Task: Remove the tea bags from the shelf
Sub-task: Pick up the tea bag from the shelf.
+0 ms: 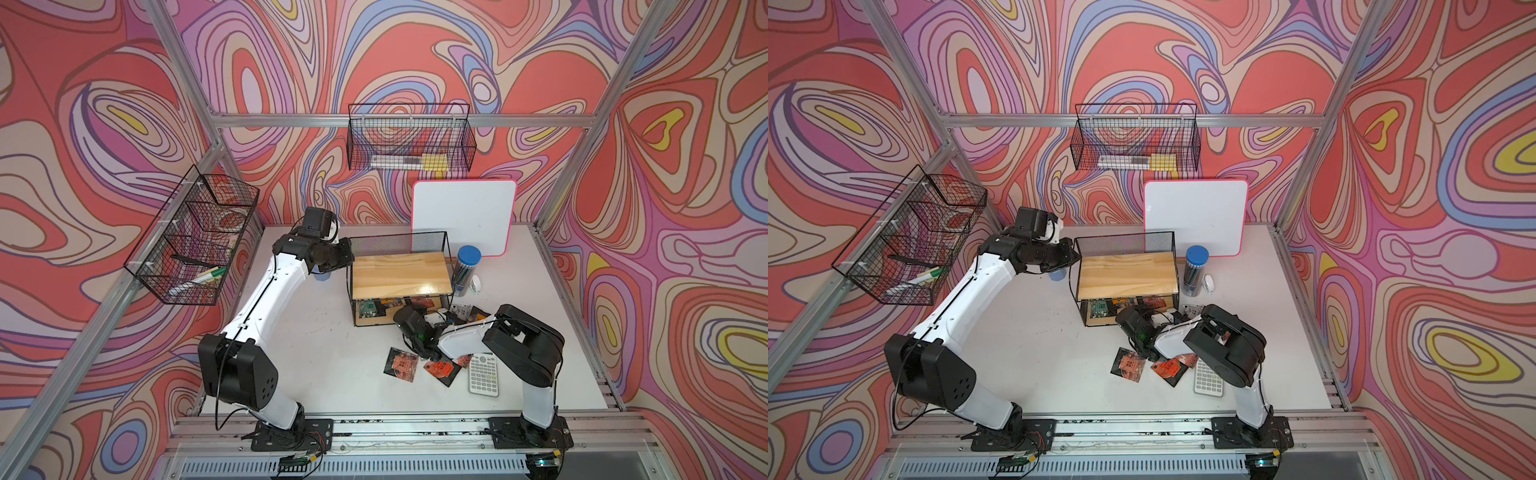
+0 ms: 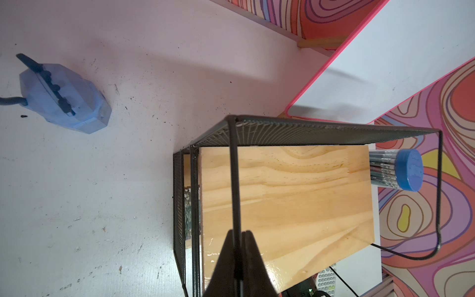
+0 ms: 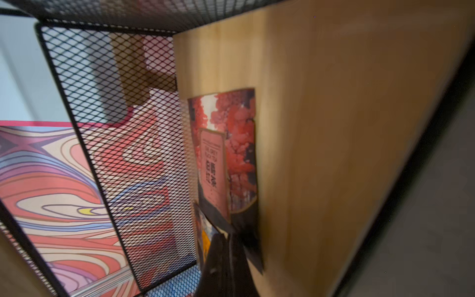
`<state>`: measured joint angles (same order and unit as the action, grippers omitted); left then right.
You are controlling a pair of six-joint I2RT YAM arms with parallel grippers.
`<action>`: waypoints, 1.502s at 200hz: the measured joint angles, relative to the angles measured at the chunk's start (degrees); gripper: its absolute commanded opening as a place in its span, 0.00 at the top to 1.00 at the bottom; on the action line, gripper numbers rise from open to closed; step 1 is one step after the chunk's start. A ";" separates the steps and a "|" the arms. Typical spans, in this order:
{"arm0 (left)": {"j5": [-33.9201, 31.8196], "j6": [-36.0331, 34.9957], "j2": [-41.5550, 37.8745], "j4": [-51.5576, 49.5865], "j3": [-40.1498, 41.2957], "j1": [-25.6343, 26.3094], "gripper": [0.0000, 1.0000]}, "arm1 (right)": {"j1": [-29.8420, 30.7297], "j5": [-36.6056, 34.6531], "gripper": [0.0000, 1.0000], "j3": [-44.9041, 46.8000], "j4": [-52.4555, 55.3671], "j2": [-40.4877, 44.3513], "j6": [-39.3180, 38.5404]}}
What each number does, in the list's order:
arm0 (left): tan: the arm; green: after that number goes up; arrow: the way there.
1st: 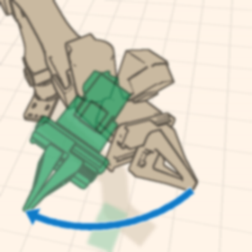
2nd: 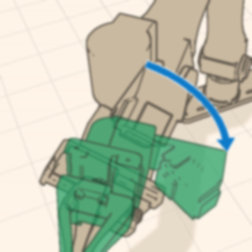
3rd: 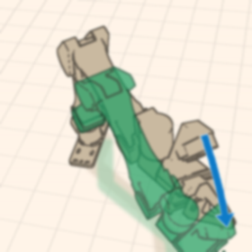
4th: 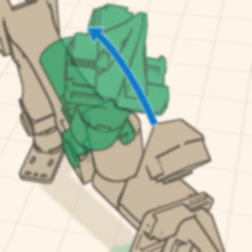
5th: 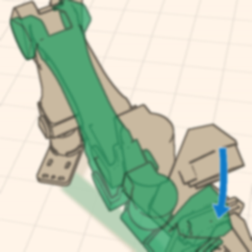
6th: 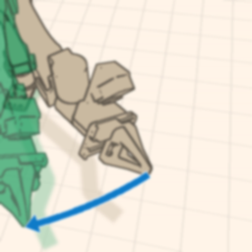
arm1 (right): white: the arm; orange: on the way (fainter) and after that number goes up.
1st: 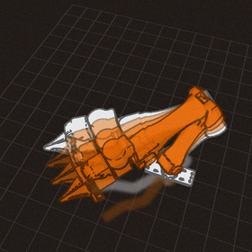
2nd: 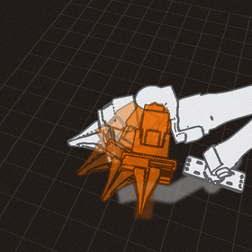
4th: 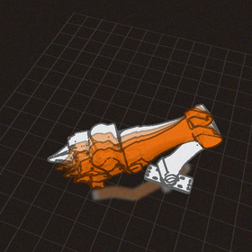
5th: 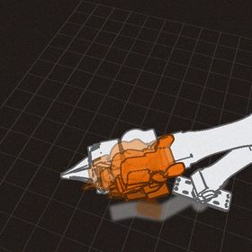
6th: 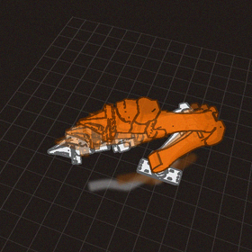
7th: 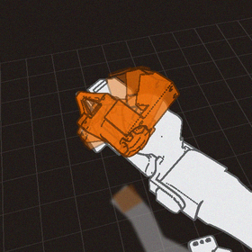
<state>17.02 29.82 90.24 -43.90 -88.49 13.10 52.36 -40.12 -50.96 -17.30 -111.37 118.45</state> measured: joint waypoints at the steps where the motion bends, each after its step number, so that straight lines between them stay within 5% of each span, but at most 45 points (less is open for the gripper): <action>1: -0.02 0.00 0.00 0.00 0.00 0.00 0.90 | 0.00 0.09 1.00 -0.07 0.26 -0.02 -0.02; 300: 0.85 -0.37 -0.02 -0.07 0.02 0.22 0.90 | -0.52 12.74 1.00 3.43 11.52 10.25 -0.02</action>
<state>17.87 29.45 90.21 -43.97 -88.47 13.32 51.83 -27.38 -47.53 -5.78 -101.12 118.43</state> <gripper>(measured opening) 0.102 0.042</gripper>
